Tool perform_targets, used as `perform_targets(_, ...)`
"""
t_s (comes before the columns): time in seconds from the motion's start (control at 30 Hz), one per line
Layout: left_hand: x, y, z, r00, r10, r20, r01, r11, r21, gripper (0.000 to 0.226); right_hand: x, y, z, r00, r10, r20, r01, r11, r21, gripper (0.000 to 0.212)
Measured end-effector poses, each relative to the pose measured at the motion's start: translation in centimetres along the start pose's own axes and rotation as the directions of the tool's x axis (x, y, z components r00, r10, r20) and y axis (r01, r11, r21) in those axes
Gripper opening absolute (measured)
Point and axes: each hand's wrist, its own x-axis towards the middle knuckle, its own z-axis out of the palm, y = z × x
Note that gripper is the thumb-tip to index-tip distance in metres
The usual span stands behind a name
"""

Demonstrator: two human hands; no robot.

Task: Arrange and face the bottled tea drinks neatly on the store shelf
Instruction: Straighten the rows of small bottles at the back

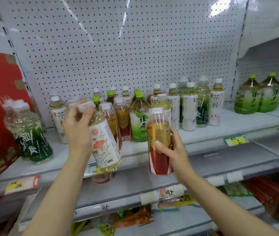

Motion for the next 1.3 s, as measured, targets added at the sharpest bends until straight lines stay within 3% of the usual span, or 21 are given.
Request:
perform_targets(0.27, -1.5, -0.6, 0.4, 0.998, 0.030, -0.048, -0.025, 0.994, 0.105, 0.028, 6.4, -1.9, -1.2, 0.995, -0.097, 0.033, 0.100, 0.990, -0.103, 0.076)
perform_targets(0.73, 1.8, -3.7, 6.7, 0.993, 0.058, 0.103, -0.060, 0.998, 0.014, 0.032, 10.0, -1.0, -6.6, 0.991, -0.086, -0.103, 0.073, 0.990, -0.119, 0.074)
perform_targets(1.07, 0.0, -5.1, 11.7, 0.994, 0.042, 0.102, -0.046, 0.998, 0.033, 0.033, 12.0, -0.4, -8.8, 0.997, -0.079, 0.023, 0.080, 0.993, -0.084, 0.074)
perform_targets(1.3, -1.8, -5.0, 14.3, 0.996, 0.057, 0.065, -0.059, 0.998, 0.031, 0.029, 13.2, 2.1, -6.9, 0.977, -0.155, 0.149, 0.194, 0.932, -0.306, 0.082)
